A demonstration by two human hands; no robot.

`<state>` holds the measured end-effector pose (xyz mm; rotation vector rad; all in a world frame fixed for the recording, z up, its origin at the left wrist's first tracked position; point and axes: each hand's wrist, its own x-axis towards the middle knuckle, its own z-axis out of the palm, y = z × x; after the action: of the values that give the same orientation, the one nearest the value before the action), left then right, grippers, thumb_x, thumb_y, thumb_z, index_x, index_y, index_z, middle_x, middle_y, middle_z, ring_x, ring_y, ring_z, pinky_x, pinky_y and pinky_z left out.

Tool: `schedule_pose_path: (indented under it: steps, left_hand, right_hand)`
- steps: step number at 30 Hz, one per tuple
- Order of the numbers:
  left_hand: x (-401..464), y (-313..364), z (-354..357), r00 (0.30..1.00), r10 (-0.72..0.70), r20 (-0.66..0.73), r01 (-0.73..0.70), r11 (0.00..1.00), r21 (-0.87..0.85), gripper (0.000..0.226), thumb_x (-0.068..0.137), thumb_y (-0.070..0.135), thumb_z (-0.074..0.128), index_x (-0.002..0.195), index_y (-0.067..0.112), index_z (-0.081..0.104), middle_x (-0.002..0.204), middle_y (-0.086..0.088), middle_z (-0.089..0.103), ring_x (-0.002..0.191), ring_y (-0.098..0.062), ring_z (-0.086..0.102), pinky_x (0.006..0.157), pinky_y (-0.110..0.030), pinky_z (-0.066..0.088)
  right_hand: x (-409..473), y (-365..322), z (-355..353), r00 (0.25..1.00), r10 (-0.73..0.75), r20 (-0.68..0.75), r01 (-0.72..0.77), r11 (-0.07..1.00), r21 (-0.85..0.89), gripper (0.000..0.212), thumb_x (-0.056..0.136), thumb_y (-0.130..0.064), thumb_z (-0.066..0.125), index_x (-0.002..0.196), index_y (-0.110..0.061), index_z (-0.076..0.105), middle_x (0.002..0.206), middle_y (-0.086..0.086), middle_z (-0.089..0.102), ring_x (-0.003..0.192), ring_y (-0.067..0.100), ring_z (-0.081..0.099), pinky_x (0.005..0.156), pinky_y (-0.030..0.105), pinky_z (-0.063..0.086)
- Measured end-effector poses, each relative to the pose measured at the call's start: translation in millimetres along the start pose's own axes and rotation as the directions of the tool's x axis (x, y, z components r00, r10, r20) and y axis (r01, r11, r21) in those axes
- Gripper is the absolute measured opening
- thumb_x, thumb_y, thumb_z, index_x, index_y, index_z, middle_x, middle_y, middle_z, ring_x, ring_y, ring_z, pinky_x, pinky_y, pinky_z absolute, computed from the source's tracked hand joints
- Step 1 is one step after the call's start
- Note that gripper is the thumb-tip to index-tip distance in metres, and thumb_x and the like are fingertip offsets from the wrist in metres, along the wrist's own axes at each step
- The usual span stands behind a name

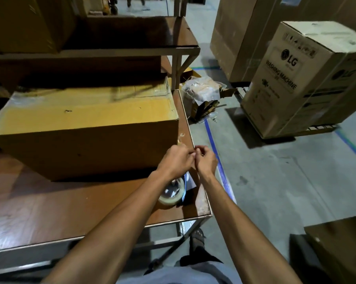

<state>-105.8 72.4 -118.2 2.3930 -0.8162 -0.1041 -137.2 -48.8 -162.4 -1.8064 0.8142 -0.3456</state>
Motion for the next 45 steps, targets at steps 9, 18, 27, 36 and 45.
schedule_pose_path:
  steps: [9,18,27,36,45]
  left_hand:
    - [67,73,-63,0.925,0.299,-0.235,-0.281,0.954,0.108,0.021,0.102,0.021,0.06,0.112,0.01,0.076,0.103,-0.007,0.076,0.096,-0.021,0.069,0.087,-0.039,0.058]
    - [122,11,-113,0.986,-0.138,-0.096,0.166,0.889,0.427,0.054,0.111,0.035,0.04,0.163,0.024,0.036,0.171,-0.002,0.034,0.16,-0.023,0.026,0.131,-0.055,0.016]
    - [124,-1,-112,0.965,-0.254,-0.064,0.258,0.876,0.408,0.062,0.112,0.04,0.027,0.17,0.026,0.011,0.178,0.008,0.005,0.164,-0.019,0.002,0.131,-0.056,0.001]
    - [122,-5,-118,0.924,-0.328,-0.196,0.369,0.897,0.243,0.061,0.11,0.035,0.024,0.168,0.02,0.024,0.176,-0.001,0.019,0.162,-0.019,0.019,0.132,-0.051,0.011]
    - [112,-20,-129,0.964,-0.262,-0.044,0.261,0.903,0.342,0.058,0.113,0.032,0.031,0.169,0.023,0.019,0.177,0.002,0.011,0.164,-0.019,0.011,0.129,-0.055,0.003]
  right_hand:
    - [47,-63,-10,0.97,-0.211,0.12,0.161,0.929,0.333,0.028,0.114,-0.029,0.041,0.099,-0.023,0.063,0.098,0.003,0.068,0.092,0.017,0.068,0.083,0.041,0.059]
    - [72,-100,28,0.828,-0.396,0.397,0.312,0.913,0.262,0.045,0.115,-0.038,0.042,0.16,-0.035,0.045,0.164,0.002,0.049,0.15,0.023,0.046,0.123,0.043,0.04]
    - [83,-86,60,0.79,-0.253,0.559,0.19,0.967,0.17,0.088,0.097,-0.084,0.005,0.162,-0.038,0.041,0.164,0.008,0.048,0.153,0.036,0.04,0.128,0.048,0.03]
    - [78,-98,46,0.789,-0.419,0.449,0.375,0.908,0.187,0.059,0.115,-0.043,0.013,0.169,-0.023,0.023,0.174,-0.004,0.024,0.161,0.005,0.016,0.132,0.036,0.019]
    - [70,-104,34,0.706,-0.399,0.584,0.394,0.908,0.144,0.052,0.117,-0.042,0.016,0.169,-0.037,0.017,0.171,0.006,0.034,0.157,0.032,0.035,0.129,0.033,0.021]
